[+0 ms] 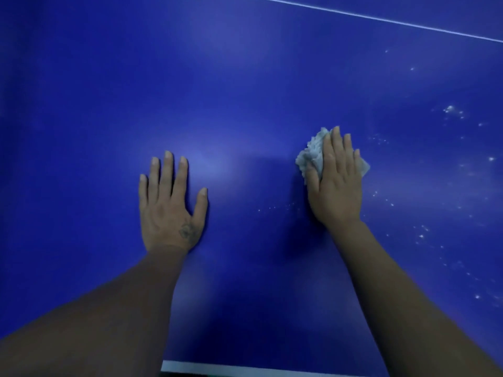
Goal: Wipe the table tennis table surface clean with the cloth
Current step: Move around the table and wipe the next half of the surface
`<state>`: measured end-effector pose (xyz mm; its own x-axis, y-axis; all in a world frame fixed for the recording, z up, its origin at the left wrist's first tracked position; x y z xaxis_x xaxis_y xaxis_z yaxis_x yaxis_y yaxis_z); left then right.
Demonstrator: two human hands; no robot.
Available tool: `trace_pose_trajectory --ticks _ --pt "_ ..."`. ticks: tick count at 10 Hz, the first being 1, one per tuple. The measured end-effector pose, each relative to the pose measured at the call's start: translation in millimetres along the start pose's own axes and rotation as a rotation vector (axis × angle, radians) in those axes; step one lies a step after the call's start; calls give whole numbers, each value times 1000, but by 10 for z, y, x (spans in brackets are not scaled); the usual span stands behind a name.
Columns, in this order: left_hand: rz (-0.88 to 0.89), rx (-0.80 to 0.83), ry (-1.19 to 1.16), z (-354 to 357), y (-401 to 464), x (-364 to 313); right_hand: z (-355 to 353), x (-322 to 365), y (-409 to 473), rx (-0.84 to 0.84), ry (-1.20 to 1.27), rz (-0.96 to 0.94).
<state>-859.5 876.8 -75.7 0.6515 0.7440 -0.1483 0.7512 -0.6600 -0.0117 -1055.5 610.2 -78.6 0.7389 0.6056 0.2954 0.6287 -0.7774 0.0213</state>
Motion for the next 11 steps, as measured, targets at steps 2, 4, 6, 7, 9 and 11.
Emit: trace_pose_trajectory --ticks 2,4,6,7,9,11 --pt "-7 18 -32 -1 15 0 20 166 -641 42 25 12" --pt "-9 12 -45 -1 19 -2 73 169 64 21 16 65" --pt "-2 -10 -57 7 22 -6 205 590 912 -30 -14 -6" --pt "2 -27 -75 -1 34 -3 272 865 424 74 18 -242" --pt "1 -38 -79 9 38 3 242 1042 -865 256 36 -523" --pt "9 -49 -76 4 37 3 296 998 -7 193 -2 -456"
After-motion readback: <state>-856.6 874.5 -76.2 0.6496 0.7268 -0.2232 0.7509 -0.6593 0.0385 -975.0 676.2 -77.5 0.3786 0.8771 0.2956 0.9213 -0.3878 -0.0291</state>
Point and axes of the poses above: each hand's wrist, its own y-axis towards the middle knuckle, its own z-axis out of the palm, x = y × z, the point moved 7 cm from there along y, towards the middle knuckle, and after that the axes turned 2 degrees about z, right-handed, at the moved point
